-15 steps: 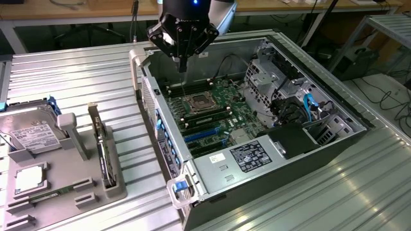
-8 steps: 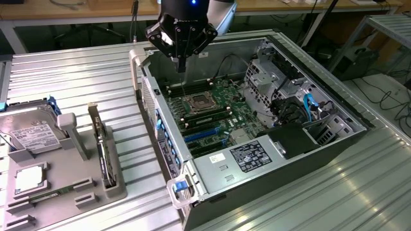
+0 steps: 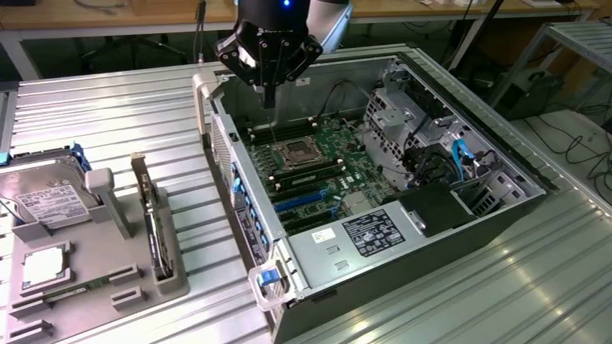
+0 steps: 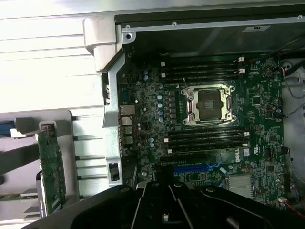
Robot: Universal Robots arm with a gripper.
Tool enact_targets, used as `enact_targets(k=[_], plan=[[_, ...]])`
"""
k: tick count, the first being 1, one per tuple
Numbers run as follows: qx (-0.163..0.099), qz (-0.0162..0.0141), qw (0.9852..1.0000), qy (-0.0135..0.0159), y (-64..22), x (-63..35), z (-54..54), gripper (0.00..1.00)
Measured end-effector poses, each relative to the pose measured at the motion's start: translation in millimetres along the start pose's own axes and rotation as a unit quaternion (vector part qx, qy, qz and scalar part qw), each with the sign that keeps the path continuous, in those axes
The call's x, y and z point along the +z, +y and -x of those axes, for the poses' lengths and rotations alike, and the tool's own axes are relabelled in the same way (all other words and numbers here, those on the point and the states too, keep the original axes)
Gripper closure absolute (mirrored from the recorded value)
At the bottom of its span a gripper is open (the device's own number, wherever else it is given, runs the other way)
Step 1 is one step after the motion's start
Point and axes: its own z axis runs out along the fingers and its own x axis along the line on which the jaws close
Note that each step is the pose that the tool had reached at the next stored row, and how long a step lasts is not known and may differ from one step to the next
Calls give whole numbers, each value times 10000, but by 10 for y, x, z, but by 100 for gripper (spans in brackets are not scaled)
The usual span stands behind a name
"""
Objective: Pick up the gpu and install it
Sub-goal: 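Reach for the gpu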
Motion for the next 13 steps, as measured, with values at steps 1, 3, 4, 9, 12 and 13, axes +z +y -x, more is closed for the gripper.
enact_targets(k=[1,3,4,9,12,13], plan=[[0,0,10000,0,0,0,-2,89],[0,0,10000,0,-1,0,-7,89],[0,0,10000,0,-1,0,-9,89],[0,0,10000,0,-2,0,-21,89],[0,0,10000,0,-3,-1,-29,89],[0,0,10000,0,-3,-1,-31,89]])
